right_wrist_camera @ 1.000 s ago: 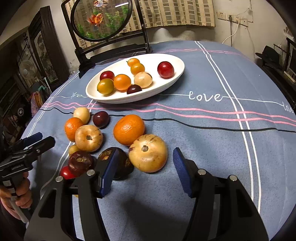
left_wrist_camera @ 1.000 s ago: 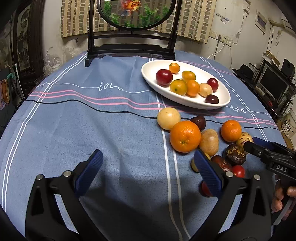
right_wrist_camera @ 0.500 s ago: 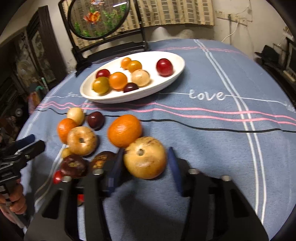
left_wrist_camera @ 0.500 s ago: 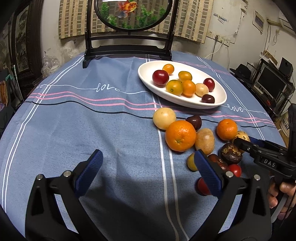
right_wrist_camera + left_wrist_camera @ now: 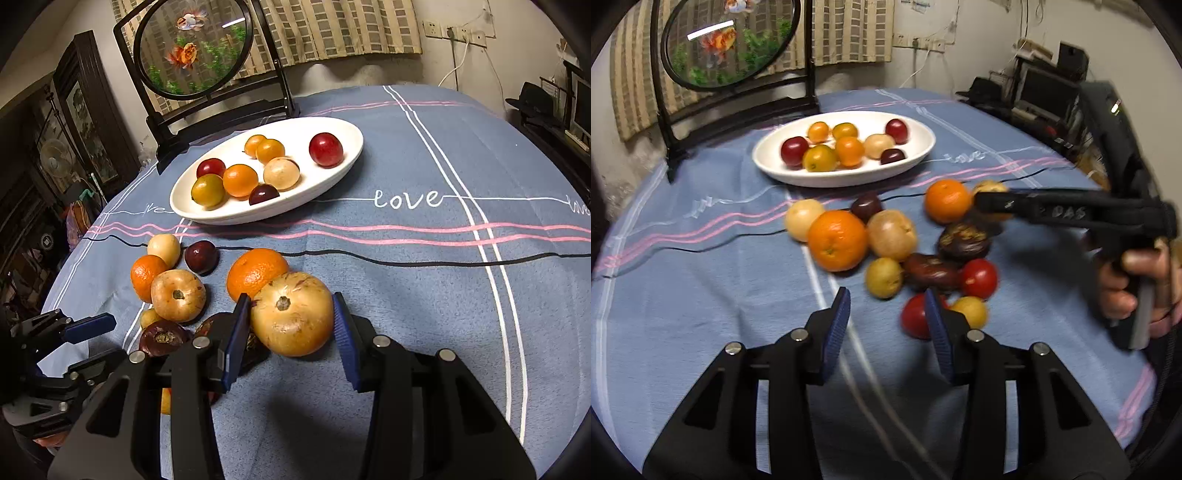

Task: Organize fruits
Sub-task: 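Hold the tan fruit in the right tool while the left tool grasps the red tomato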

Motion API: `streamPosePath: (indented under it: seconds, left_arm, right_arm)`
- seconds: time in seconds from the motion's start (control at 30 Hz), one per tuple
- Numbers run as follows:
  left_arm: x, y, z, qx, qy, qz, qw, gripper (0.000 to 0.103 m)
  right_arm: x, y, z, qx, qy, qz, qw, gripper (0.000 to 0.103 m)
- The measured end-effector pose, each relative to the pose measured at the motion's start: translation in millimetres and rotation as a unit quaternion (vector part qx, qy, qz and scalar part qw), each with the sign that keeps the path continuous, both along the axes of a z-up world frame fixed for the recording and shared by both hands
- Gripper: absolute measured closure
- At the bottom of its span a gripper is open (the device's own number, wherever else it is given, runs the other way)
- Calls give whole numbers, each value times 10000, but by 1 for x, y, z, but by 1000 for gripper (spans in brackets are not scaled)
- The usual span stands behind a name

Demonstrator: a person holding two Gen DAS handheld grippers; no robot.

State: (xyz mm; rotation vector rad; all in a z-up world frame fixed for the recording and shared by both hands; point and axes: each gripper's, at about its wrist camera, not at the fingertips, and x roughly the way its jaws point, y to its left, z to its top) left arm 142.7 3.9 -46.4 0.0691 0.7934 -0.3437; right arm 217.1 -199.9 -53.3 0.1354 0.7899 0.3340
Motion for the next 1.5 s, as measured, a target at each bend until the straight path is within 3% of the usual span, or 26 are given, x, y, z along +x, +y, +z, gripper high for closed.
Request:
streamPosePath:
  seconds: [0.1, 0.27, 0.77, 0.93, 1.0, 1.4, 1.5]
  left_arm:
    - [-1, -1, -1, -212, 126, -160, 9996, 60]
    - [4, -10, -9, -71, 258, -203, 9994, 60]
    - [21, -2, -21, -721, 802, 29, 9942, 61]
    - [16, -3, -19, -908, 843, -183, 9921, 65]
    - [20, 0, -23, -825, 871, 10, 9928, 63]
    - [12, 11, -27, -1239, 1060, 332, 9861, 67]
    - [14, -1, -26, -1024, 966, 458, 9890, 66]
  right_arm:
    - [0, 0, 0, -23, 15, -16, 10000, 59]
    - [0, 0, 0, -26, 11, -22, 10000, 59]
    - [-1, 1, 1, -42, 6, -10, 10000, 59]
    - [-1, 0, 1, -48, 5, -13, 10000, 59]
    - [-1, 0, 1, -48, 5, -15, 10000, 59]
    - [-1, 0, 1, -48, 11, -10, 10000, 59]
    - [-2, 0, 2, -48, -5, 12, 10000, 59]
